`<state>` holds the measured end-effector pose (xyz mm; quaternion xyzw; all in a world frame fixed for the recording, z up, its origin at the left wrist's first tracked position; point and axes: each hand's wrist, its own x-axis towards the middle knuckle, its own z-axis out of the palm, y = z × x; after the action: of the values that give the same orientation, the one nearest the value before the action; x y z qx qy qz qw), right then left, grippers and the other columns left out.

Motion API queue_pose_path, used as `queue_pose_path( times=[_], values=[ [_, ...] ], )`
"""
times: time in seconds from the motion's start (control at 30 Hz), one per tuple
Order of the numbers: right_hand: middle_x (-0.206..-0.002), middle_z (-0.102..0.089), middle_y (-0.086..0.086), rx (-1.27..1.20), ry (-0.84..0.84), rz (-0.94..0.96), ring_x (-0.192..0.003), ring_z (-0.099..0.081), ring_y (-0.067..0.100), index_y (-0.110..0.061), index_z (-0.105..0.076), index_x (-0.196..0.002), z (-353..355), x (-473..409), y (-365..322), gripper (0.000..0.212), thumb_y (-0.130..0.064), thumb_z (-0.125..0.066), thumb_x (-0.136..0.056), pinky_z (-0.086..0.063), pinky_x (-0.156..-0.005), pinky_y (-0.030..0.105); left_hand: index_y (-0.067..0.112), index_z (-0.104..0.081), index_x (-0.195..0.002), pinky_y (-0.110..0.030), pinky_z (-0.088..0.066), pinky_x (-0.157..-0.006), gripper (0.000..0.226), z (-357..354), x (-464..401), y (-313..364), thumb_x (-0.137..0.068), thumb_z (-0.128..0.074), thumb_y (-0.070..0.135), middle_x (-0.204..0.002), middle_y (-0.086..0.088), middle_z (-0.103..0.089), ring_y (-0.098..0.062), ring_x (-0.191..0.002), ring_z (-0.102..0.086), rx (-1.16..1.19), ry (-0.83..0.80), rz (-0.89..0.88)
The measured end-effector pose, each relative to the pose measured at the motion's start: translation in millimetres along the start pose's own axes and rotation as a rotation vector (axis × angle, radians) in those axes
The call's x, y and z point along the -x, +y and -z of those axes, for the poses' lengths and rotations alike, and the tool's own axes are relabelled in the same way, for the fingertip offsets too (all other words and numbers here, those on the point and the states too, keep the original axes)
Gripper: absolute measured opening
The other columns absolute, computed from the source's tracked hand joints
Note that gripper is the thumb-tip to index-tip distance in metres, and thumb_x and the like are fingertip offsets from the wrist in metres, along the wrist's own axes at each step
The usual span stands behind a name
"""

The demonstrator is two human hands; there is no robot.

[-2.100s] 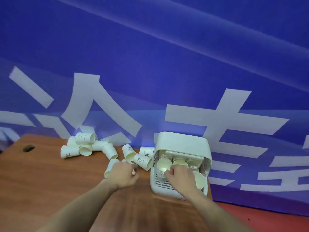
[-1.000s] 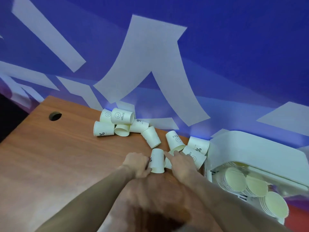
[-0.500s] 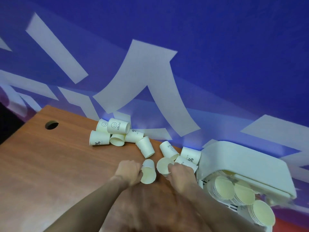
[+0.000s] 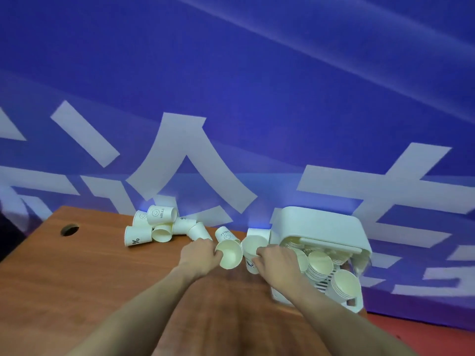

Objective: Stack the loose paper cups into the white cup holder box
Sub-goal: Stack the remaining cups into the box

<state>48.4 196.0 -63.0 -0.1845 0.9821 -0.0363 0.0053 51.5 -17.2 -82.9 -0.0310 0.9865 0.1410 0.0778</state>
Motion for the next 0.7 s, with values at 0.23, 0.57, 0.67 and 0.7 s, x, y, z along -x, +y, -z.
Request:
queue_pose_path(
  times=[0.23,0.57,0.67,0.7],
  values=[
    [-0.086,-0.068,0.004,-0.056,0.015,-0.125,-0.087,-0.064,0.029,-0.020,-0.066,-0.081,12.8,61.6,52.1,0.035,-0.044,-0.045,-0.094,-0.036,-0.063,0.032,0.018,-0.047,-0.062,-0.028,-0.037,-0.059,0.031,-8.1,22.4,72.9,-0.085,-0.049,0.038,-0.069,-0.001,-0.058,-0.023,-0.075,-0.058,0.083,-0.008,-0.025],
    [-0.068,-0.059,-0.001,-0.088,0.039,-0.344,-0.071,-0.058,0.023,-0.018,-0.062,-0.070,24.6,143.5,147.0,0.042,-0.047,-0.044,-0.095,-0.037,-0.058,0.031,0.016,-0.044,-0.058,-0.029,-0.046,-0.059,0.032,-35.4,43.9,192.9,-0.082,-0.050,0.037,-0.058,0.002,-0.052,-0.024,-0.063,-0.062,0.181,-0.118,-0.073],
    [-0.072,-0.065,-0.001,-0.075,0.046,-0.387,-0.075,-0.062,0.022,-0.020,-0.067,-0.075,27.7,159.4,173.3,0.040,-0.047,-0.045,-0.094,-0.039,-0.058,0.031,0.016,-0.042,-0.055,-0.026,-0.040,-0.051,0.032,-41.5,44.0,221.1,-0.081,-0.050,0.034,-0.053,0.001,-0.053,-0.022,-0.056,-0.064,0.220,-0.116,-0.073],
    [-0.073,-0.065,-0.001,-0.075,0.046,-0.405,-0.075,-0.062,0.023,-0.020,-0.066,-0.075,28.6,163.7,181.5,0.038,-0.046,-0.046,-0.094,-0.040,-0.059,0.031,0.016,-0.042,-0.054,-0.026,-0.040,-0.051,0.032,-43.1,43.3,229.8,-0.080,-0.049,0.034,-0.052,0.001,-0.052,-0.023,-0.056,-0.065,0.222,-0.114,-0.075]
  ],
)
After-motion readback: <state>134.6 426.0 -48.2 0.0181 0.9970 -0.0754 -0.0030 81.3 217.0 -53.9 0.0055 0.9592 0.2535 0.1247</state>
